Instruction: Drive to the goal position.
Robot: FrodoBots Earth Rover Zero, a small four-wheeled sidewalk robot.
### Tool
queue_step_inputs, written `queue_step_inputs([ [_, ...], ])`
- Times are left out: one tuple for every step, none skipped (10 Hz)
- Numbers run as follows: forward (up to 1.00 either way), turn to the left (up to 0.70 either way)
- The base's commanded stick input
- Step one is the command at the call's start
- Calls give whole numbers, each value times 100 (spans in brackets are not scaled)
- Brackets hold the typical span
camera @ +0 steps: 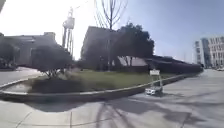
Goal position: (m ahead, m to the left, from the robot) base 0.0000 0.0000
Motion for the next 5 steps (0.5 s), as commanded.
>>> queue_step_inputs([
  [15, -23],
  [0, -14],
  [-16, -3],
  [-32, 8],
  [-48, 19],
])
